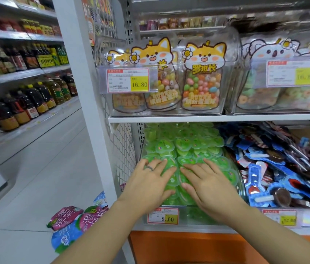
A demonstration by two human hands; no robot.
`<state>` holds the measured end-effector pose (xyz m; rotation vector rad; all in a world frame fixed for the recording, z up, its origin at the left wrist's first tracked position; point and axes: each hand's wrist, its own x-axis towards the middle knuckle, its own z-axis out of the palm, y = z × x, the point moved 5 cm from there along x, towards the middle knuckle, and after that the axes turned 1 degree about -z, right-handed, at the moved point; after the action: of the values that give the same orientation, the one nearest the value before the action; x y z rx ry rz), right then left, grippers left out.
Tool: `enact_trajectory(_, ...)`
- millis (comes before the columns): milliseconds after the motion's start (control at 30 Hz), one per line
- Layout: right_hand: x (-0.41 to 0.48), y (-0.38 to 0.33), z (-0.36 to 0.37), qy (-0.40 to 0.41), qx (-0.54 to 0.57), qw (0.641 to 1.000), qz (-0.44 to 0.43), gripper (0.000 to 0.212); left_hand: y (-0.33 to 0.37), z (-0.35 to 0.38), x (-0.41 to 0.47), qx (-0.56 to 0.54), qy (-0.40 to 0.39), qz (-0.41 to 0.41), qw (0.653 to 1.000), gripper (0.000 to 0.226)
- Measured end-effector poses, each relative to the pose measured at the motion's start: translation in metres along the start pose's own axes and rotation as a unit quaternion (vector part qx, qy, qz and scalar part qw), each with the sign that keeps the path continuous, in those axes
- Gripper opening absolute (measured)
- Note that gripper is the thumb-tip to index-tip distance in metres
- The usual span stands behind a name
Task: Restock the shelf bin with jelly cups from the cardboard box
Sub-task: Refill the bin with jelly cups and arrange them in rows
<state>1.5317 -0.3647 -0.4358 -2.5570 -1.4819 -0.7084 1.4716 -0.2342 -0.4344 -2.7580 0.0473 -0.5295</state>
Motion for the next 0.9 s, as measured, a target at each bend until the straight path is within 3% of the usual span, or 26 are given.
enact_trajectory(233,-0.012,0.005,-0.023,0.02,0.013,1.0,0.002,0.065,0.001,-0.004,-0.002,-0.005,-0.003,-0.001,1.0,0.071)
enact_trajectory(433,-0.032,0.013,-0.005,-0.019,-0.035,0.999,0.008,0.054,0.002,-0.004,-0.002,-0.005,0.002,0.001,1.0,0.072)
enact_trajectory(667,-0.026,0.012,0.001,0.013,-0.06,0.998,0.006,0.047,0.003,-0.002,-0.002,0.027,0.016,0.009,0.999,0.067)
enact_trajectory(900,-0.03,0.013,0.0,0.003,-0.052,0.999,0.011,0.054,0.004,-0.003,-0.002,0.022,0.025,-0.002,0.999,0.07)
